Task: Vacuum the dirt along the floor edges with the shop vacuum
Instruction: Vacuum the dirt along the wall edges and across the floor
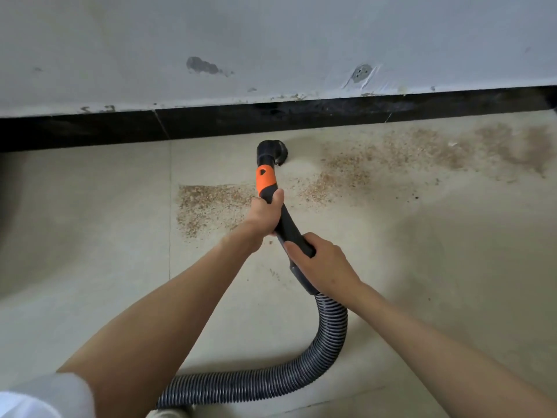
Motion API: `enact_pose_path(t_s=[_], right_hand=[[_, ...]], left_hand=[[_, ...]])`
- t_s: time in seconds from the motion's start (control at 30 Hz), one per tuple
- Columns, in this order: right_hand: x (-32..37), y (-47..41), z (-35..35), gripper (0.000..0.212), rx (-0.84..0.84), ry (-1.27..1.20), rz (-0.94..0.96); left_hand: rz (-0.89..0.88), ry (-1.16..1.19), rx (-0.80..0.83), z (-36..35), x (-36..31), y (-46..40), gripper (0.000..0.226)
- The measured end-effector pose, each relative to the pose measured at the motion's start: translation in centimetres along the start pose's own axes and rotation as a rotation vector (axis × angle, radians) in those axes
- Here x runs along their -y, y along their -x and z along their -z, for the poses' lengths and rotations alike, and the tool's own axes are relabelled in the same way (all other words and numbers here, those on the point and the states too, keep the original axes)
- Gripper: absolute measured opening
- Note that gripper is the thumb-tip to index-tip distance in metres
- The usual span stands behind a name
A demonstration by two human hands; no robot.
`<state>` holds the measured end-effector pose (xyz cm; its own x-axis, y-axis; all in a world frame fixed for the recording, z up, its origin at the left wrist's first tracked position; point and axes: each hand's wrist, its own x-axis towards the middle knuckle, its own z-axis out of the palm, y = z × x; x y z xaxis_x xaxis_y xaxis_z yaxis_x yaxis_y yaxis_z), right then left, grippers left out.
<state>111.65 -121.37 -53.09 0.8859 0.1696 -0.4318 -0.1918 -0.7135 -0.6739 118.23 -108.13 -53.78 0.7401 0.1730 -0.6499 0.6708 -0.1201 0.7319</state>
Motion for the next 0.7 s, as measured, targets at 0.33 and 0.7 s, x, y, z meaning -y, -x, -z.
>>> enact_pose_path(t_s=[0.33,0.7], right_hand=[[6.5,-0.2,-3.9,0.036,0.245,0.028,0.243],[6.4,1.8,-5.1,0.032,0.302,-0.024,0.230]], left_hand=[[-0.017,0.241,-0.300,9.8,3.5,3.8,0.034],[0.041,0.242,-0.316,10.8,6.1,6.2,0.041]])
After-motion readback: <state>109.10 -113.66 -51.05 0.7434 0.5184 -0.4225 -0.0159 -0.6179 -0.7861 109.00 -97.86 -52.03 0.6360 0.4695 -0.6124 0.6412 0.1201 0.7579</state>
